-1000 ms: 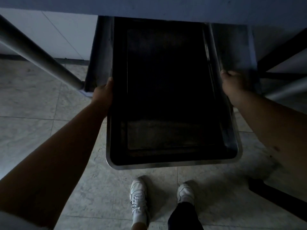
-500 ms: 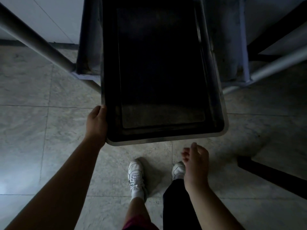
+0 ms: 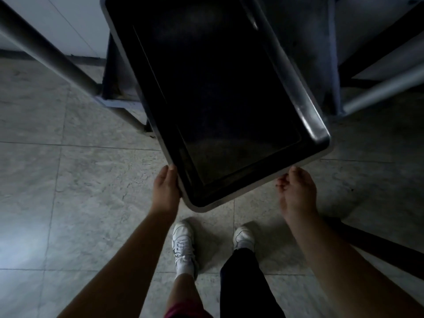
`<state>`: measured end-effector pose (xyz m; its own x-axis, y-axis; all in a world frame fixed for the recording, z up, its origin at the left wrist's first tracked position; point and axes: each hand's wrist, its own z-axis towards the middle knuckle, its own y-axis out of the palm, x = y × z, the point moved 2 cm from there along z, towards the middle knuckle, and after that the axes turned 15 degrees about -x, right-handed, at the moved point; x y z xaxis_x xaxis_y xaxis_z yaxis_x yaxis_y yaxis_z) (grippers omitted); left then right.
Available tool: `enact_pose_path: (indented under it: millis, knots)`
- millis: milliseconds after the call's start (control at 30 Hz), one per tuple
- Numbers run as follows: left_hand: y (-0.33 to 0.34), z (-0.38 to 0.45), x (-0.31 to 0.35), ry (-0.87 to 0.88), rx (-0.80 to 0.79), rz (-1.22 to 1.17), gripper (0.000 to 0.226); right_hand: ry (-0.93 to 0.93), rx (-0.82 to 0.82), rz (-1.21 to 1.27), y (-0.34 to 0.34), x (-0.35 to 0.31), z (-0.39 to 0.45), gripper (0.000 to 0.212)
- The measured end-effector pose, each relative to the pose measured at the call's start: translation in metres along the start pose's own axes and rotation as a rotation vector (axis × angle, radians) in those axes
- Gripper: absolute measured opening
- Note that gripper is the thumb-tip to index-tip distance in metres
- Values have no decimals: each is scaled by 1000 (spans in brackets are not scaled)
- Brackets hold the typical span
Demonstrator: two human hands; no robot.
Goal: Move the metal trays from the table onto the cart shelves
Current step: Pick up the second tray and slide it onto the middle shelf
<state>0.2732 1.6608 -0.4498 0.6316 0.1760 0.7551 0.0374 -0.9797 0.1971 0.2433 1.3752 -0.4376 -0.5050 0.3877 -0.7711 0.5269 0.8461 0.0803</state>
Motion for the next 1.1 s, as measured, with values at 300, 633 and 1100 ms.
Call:
enact_pose_path:
  millis: [300, 633, 1100]
  knots:
    - [68, -5, -15, -140, -175, 42, 34, 62, 134, -28, -37, -56, 70, 23]
    - [118, 17, -4, -5, -235, -64, 15, -109, 99, -185, -15, -120, 150, 30]
    - [206, 68, 23, -76, -269, -187, 30, -110, 91, -236, -6, -55, 78, 18]
